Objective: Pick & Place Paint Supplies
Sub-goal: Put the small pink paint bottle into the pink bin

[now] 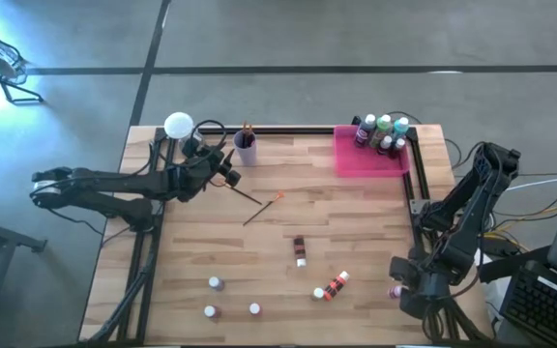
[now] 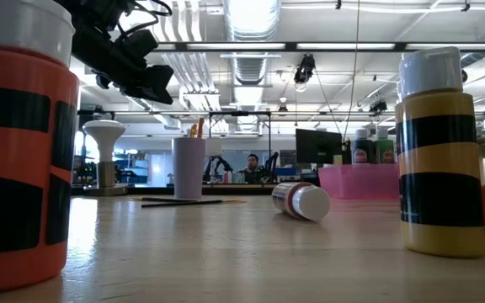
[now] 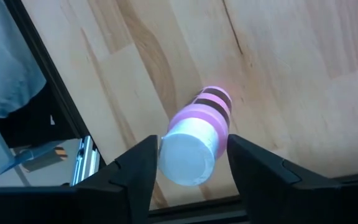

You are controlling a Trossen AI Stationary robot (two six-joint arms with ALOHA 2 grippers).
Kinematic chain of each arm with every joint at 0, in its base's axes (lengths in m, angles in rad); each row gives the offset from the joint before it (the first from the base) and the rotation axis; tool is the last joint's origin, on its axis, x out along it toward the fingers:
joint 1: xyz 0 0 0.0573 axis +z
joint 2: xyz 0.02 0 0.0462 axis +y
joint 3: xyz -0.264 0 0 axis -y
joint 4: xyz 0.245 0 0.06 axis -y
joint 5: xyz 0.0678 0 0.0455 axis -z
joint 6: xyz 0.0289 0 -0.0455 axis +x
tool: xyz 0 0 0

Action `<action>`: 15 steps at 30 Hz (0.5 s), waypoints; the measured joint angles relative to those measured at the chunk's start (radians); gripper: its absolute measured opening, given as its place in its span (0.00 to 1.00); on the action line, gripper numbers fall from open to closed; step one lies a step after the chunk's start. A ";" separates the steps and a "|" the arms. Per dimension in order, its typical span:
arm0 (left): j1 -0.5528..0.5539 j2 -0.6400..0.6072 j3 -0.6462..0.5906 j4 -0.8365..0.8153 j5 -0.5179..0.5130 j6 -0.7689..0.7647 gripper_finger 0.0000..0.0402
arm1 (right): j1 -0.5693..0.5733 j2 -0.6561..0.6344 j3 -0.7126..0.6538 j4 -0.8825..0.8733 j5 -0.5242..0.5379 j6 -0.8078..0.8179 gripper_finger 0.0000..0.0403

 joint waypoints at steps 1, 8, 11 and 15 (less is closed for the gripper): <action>0.000 0.000 0.000 0.000 0.000 0.000 0.38 | 0.000 0.000 0.000 0.000 0.000 0.000 0.45; 0.000 0.000 0.000 0.000 0.000 0.000 0.38 | 0.000 -0.001 0.000 0.000 0.002 0.000 0.39; 0.000 0.000 0.000 0.000 0.000 0.000 0.38 | 0.000 -0.003 -0.004 -0.001 0.021 0.000 0.37; 0.000 0.000 0.000 0.000 0.000 0.000 0.38 | 0.000 -0.003 -0.012 -0.012 0.054 0.000 0.35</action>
